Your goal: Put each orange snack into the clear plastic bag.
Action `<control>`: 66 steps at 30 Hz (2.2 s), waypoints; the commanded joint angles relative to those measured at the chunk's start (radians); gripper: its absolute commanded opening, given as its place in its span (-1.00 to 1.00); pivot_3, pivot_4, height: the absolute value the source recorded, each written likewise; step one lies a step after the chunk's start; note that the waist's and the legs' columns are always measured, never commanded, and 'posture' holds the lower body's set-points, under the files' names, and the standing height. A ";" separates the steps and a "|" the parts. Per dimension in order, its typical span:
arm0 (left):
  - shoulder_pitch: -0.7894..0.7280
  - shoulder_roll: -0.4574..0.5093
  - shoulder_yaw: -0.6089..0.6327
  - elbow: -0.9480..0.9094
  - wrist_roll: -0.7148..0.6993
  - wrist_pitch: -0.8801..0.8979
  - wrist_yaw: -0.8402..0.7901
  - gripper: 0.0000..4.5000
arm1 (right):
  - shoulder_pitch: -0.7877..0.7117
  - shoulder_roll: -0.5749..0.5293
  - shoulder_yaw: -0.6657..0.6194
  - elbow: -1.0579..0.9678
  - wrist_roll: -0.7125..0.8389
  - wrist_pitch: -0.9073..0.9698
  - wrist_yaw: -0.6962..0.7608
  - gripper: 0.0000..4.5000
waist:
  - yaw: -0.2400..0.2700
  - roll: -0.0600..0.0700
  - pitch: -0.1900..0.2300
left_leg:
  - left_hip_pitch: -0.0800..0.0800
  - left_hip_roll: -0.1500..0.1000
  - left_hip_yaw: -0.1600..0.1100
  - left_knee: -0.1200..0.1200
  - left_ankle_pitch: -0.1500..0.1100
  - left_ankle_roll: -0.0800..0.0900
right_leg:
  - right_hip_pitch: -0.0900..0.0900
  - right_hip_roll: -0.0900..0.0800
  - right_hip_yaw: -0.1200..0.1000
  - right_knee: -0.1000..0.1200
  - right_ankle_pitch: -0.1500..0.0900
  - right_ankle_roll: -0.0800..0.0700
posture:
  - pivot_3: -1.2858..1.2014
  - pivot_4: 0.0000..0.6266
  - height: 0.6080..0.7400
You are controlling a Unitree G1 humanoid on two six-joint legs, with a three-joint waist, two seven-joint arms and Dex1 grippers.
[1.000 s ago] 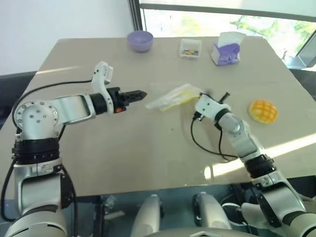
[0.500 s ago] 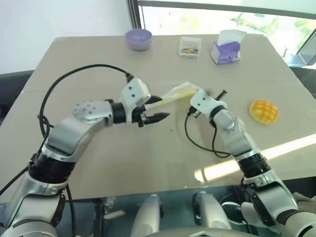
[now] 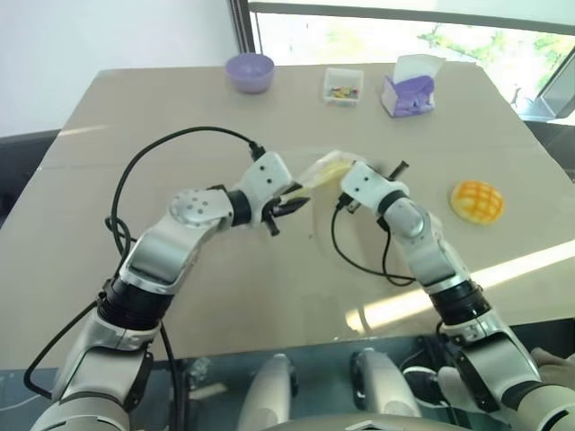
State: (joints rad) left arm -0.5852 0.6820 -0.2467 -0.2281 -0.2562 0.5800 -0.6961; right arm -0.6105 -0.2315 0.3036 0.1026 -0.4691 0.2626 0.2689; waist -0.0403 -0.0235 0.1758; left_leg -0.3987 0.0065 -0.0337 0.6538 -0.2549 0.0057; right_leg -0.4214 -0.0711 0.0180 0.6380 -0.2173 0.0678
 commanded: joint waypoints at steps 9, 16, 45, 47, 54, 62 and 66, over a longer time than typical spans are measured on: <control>-0.039 -0.003 0.012 0.169 0.157 -0.286 -0.045 -1.00 | 0.056 -0.043 -0.051 -0.132 0.052 0.058 0.066 -0.01 | 0.002 0.000 0.000 | 0.000 0.000 0.000 0.001 0.000 0.000 | 0.000 0.000 0.000 0.001 0.000 0.000 | 0.03 -0.52 1.00; -0.083 -0.046 0.013 0.349 0.238 -0.531 -0.062 -1.00 | 0.169 -0.112 -0.119 -0.352 0.149 0.158 0.187 -0.42 | 0.009 0.000 0.000 | 0.000 0.000 0.001 0.002 0.000 0.000 | 0.000 0.000 0.000 0.002 0.000 0.000 | 0.03 -0.52 1.00; -0.067 -0.109 0.048 0.363 0.283 -0.623 -0.068 -1.00 | 0.073 0.096 -0.050 -0.297 0.310 0.228 0.131 -0.98 | 0.002 0.000 0.000 | 0.000 0.000 -0.001 0.007 0.000 0.000 | 0.000 0.001 0.000 0.007 0.000 0.000 | 0.03 -0.52 1.00; -0.065 -0.108 0.050 0.359 0.283 -0.616 -0.070 -1.00 | 0.070 0.095 -0.048 -0.294 0.306 0.224 0.123 -0.98 | 0.002 0.000 0.000 | 0.000 0.000 -0.001 0.007 0.000 0.000 | 0.000 0.000 0.000 0.007 0.000 0.000 | 0.03 -0.52 1.00; -0.063 -0.111 0.049 0.346 0.282 -0.608 -0.077 -1.00 | 0.065 0.111 -0.072 -0.291 0.323 0.241 0.094 -0.98 | 0.002 0.000 0.000 | 0.000 0.000 -0.001 0.008 0.000 0.000 | 0.000 0.001 0.000 0.007 0.000 0.000 | 0.03 -0.52 1.00; -0.052 -0.131 0.055 0.323 0.254 -0.593 -0.100 -1.00 | 0.066 0.179 -0.118 -0.270 0.386 0.299 0.052 -0.98 | 0.002 0.000 0.000 | 0.000 0.000 -0.001 0.009 0.000 0.000 | 0.000 0.001 0.000 0.008 0.000 0.000 | 0.03 -0.52 1.00; -0.045 -0.136 0.053 0.312 0.255 -0.593 -0.107 -1.00 | 0.065 0.213 -0.149 -0.265 0.438 0.324 0.049 -0.98 | 0.002 0.000 0.000 | 0.000 0.000 -0.001 0.009 0.000 0.000 | 0.000 0.001 0.000 0.008 0.000 0.000 | 0.03 -0.52 1.00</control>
State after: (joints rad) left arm -0.6296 0.5463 -0.2122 0.1279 0.0146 -0.0063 -0.8006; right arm -0.5300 -0.0294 0.1768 -0.1421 -0.0624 0.5845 0.3222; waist -0.0385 -0.0233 0.1757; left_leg -0.3984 0.0067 -0.0346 0.6625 -0.2550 0.0060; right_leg -0.4210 -0.0706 0.0177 0.6459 -0.2172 0.0678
